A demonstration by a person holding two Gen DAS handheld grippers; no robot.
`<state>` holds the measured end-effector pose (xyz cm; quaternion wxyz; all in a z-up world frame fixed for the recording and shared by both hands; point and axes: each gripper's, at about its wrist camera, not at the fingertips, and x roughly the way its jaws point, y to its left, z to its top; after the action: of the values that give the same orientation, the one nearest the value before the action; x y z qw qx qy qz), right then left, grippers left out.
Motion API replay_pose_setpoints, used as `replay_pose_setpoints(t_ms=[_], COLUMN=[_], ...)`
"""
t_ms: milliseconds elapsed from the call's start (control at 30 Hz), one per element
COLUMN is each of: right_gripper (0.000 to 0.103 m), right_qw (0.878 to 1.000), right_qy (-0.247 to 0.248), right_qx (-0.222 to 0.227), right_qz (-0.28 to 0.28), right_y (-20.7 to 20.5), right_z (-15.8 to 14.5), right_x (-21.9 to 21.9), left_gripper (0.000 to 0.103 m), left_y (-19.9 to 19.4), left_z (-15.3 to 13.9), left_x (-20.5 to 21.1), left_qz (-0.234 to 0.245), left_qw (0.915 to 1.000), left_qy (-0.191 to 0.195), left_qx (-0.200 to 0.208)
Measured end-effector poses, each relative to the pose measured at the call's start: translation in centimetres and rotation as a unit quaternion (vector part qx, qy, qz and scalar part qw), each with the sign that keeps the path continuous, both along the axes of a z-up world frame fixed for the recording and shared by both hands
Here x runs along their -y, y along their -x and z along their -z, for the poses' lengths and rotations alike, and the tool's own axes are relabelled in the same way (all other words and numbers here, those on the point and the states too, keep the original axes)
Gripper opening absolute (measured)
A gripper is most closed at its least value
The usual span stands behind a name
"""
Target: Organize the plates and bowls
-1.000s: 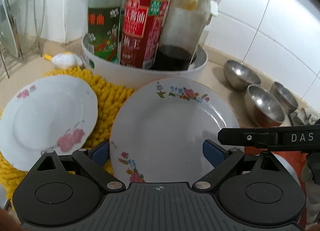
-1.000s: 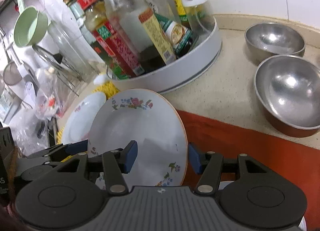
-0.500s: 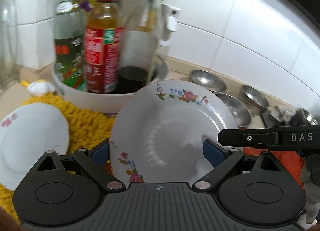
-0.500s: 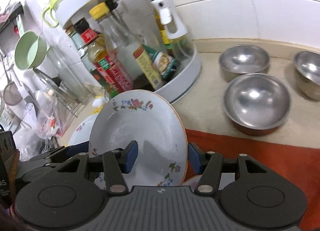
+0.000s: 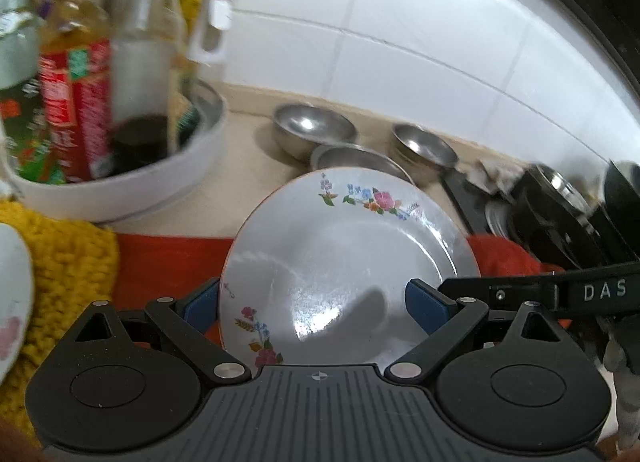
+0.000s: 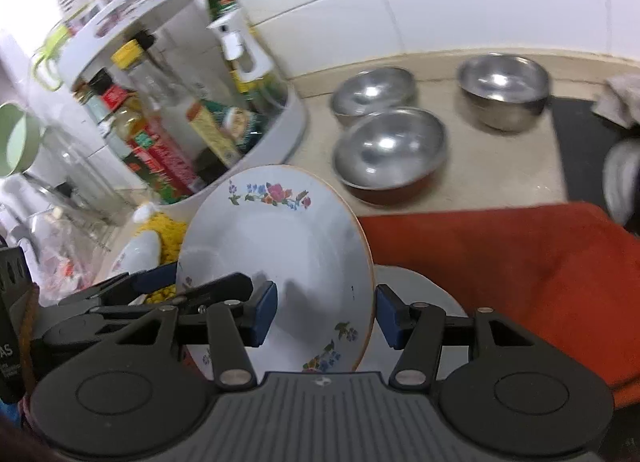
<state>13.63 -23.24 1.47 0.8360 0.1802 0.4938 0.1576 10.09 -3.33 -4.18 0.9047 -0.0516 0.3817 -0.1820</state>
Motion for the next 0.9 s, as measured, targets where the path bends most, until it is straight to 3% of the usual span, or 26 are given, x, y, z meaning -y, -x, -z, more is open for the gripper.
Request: replay_pose_setpoints(t_ms=[433,900], right_gripper=[0.049,0.049], right_qw=[0.997,0.996], right_qy=[0.028,0.06], right_qx=[-0.045,-0.062], right_qz=[0.05,0.032], right_y=[3.1,3.4], right_z=[0.7,2.9], right_x=[2.6,2.5], left_gripper=[0.096,0.09], left_y=[0.2,-0.1], left_z=[1.8,3.1], left_x=[2.8,3.0], left_qz=[0.059,0.036], left_qw=[0.9974,0.997], left_qy=[-0.004,-0.009], left_qx=[-0.04,-0.068])
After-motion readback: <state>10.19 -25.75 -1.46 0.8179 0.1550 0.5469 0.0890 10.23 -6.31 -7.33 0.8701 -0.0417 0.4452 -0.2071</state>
